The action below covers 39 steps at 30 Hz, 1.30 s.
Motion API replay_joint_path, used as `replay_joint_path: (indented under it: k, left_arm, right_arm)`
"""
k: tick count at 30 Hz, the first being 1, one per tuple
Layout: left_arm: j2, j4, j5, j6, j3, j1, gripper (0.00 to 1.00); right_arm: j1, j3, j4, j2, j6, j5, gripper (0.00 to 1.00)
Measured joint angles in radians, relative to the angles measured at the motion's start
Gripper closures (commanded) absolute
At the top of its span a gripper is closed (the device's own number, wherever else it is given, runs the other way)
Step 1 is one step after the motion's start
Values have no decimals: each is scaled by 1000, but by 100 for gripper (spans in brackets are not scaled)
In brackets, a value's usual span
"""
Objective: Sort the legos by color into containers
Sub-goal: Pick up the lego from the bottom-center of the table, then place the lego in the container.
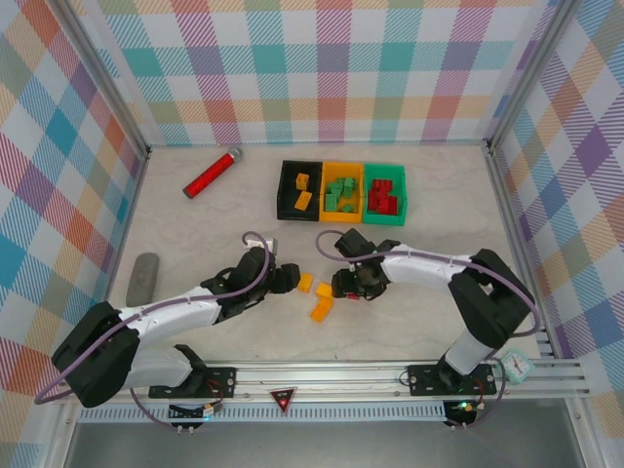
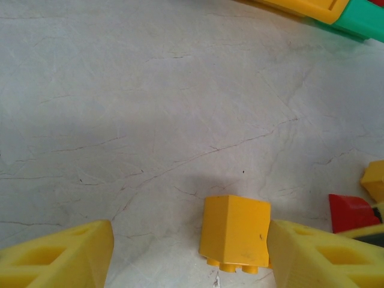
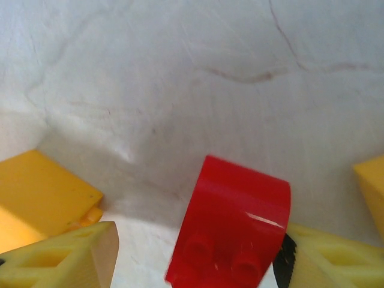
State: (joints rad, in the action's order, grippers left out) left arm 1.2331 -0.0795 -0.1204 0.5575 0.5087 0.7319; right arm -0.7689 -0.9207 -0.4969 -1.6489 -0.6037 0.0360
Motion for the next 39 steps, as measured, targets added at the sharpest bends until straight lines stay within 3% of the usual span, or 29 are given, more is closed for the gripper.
replay_joint_path:
  k: [4,10,15,26,34,39]
  left_arm:
    - [-8,13,-3,0,0,3,31]
    - [-34,27,-11,0,0,5,31]
    - [-34,28,-12,0,0,5,31]
    - [2,24,8,-1,16,23,31]
    - [10,29,26,-4,18,64,31]
    - [8,52,27,-5,21,79,30]
  right_arm:
    - [-7,-32,-43,-26,16,23,38]
    - [-12,-34,-64,-32,43,74,63]
    - [-17,-36,-70,-27,50,91,72]
    - [10,-102,-70,41,105,135,72]
    - [200,-257,-33,60,202,143,71]
    - [329,-394,-20,-9,256,111,70]
